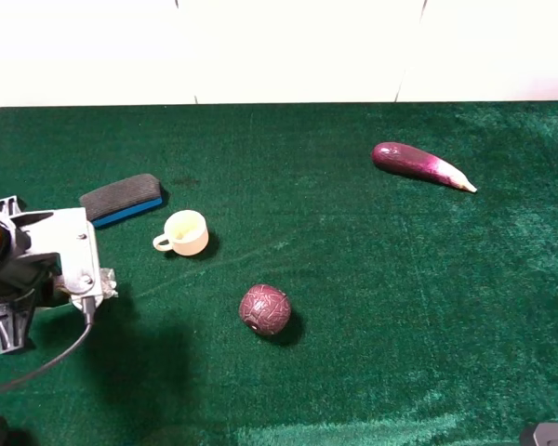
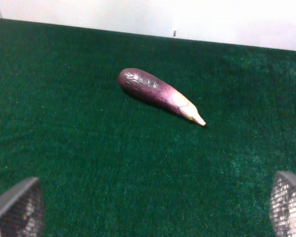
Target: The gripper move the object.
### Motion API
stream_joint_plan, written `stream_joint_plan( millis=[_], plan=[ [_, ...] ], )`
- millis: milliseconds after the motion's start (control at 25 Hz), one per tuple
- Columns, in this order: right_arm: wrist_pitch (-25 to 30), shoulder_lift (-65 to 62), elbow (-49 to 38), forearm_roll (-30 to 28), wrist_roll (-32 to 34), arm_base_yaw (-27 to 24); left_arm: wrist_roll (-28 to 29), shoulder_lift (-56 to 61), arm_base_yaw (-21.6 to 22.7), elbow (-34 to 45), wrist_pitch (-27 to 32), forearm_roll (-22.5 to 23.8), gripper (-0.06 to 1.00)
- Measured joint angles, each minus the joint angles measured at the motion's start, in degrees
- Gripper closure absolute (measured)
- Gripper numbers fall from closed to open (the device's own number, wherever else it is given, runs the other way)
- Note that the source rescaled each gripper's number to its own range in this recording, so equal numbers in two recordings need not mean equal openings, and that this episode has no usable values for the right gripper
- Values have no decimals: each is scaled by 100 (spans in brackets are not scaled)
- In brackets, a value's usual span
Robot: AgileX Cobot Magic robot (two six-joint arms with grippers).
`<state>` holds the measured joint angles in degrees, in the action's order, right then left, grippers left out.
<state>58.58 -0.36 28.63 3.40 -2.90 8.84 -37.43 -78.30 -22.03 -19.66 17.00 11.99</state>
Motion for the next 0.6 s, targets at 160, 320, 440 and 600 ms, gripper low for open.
stream_joint_plan(
  millis=[160, 320, 440, 600],
  plan=[
    [0, 0, 0, 0, 0, 0, 0, -121, 123, 0, -121, 42, 78],
    [0, 0, 0, 0, 0, 0, 0, -656, 123, -5, -377, 23, 77],
    [0, 0, 0, 0, 0, 0, 0, -919, 123, -5, -634, 18, 73],
    [0, 0, 0, 0, 0, 0, 0, -966, 129, -5, -730, -5, 53]
  ],
)
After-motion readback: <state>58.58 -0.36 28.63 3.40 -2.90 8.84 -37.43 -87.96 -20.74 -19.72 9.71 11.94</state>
